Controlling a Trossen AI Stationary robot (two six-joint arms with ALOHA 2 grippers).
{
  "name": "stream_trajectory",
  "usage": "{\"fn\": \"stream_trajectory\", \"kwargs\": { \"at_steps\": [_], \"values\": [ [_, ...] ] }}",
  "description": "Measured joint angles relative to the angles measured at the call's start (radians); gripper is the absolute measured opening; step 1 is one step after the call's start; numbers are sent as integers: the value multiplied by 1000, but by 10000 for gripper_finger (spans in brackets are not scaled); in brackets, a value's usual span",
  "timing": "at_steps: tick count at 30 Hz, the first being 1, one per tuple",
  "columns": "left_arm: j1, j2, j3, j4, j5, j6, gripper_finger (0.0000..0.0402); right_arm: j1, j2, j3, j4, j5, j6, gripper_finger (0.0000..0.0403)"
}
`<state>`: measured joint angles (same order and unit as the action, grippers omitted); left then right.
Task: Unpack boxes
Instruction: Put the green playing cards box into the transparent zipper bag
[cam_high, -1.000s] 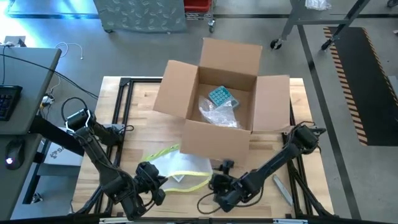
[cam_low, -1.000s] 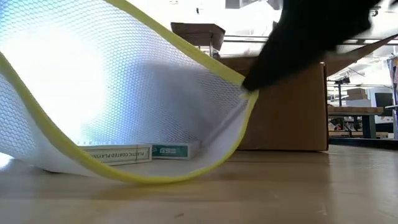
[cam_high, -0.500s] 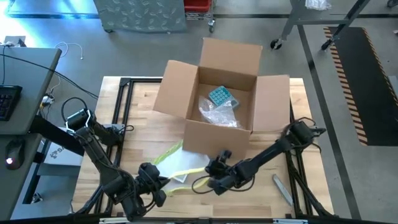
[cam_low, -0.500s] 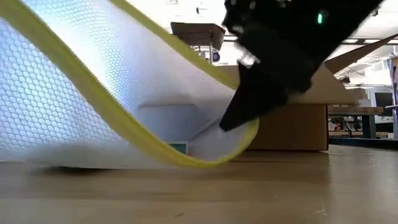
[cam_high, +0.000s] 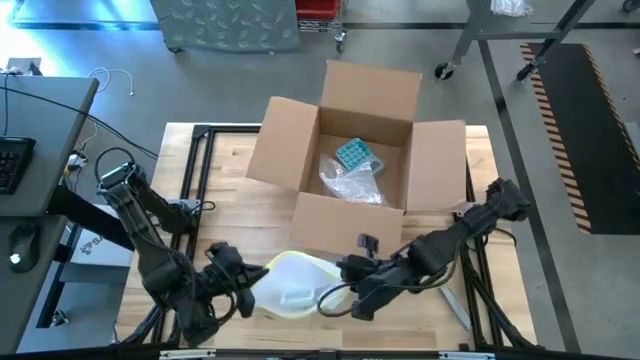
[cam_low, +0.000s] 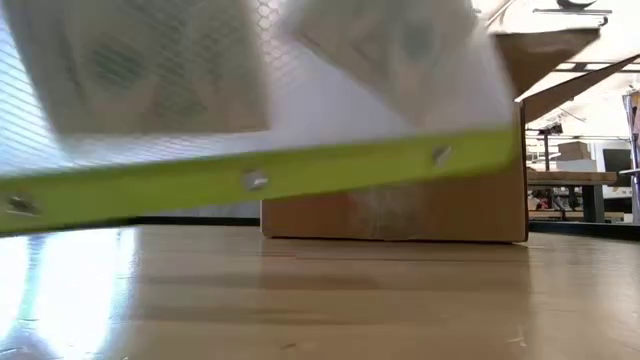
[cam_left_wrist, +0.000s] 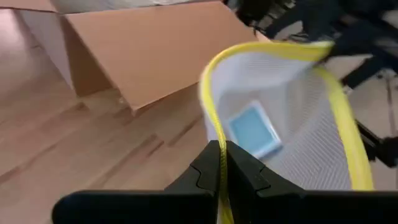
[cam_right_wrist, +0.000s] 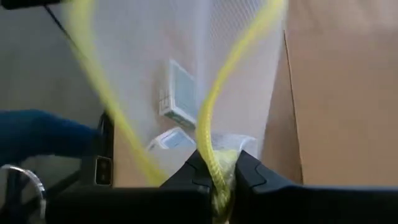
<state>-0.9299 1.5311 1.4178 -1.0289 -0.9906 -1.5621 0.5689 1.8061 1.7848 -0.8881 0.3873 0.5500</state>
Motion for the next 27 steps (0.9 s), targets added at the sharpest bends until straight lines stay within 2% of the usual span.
{"fn": "stream_trajectory", "kwargs": {
  "at_steps": [5, 7, 10, 15, 17, 22, 27],
  "values": [
    [-5, 11, -1, -4, 54, 4, 0, 26, 1, -43, 13, 188, -39, 0],
    [-17, 15, -1, -4, 67, 3, 0, 28, 6, -104, 58, 197, -43, 0],
    [-44, 25, -1, -3, 63, -8, 0, 14, 10, -235, 239, 196, -84, 0],
    [-83, 96, -8, 9, 68, -67, 0, -27, 11, -502, 687, 94, -205, 0],
    [-88, 145, -17, 11, 79, -105, 0, -45, 11, -587, 787, 54, -211, 0],
    [-84, 272, -18, 28, 100, -195, 0, -69, 11, -688, 845, 22, -245, 20],
    [-59, 377, -18, 118, 120, -248, 0, -84, 0, -654, 807, -164, -375, 109]
  ]
}}
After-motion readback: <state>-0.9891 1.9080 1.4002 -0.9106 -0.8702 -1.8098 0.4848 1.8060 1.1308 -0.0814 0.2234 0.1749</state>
